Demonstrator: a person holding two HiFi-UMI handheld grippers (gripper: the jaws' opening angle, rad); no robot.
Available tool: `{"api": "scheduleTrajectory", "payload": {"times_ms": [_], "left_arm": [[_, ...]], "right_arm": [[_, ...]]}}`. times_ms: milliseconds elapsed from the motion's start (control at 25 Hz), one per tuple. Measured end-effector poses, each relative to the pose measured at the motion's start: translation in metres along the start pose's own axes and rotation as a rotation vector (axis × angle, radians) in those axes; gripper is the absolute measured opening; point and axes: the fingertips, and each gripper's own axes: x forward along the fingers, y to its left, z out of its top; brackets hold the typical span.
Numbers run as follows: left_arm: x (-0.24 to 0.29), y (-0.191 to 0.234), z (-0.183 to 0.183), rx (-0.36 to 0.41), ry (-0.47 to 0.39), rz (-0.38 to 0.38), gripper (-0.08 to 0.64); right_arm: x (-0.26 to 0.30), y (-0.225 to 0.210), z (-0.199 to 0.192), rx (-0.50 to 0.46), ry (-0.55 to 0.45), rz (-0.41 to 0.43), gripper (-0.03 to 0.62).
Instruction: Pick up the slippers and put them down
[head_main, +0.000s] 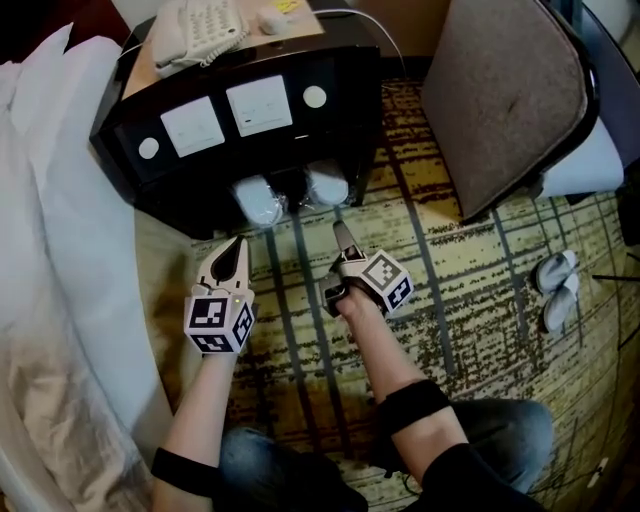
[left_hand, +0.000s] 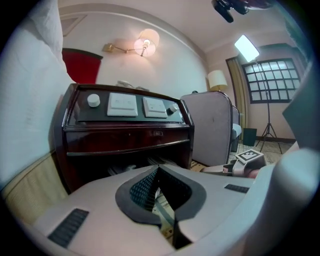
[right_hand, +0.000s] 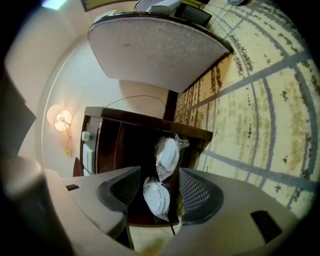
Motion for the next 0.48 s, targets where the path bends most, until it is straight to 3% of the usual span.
{"api": "scheduleTrajectory", "payload": {"times_ms": [280,480], "left_arm": [[0.010,0.001,-0.001,0.009,-0.006,0.004,0.002],[0.010,0.008,-0.002,0.023,0.000,0.014,0.002]], "right_arm": [[0.034,-0.030,0.007,0.077,-0.020,-0.024,0.270],[0.060,-0.037,0.016,0.078,-0.020,-0.038,0.270]]}}
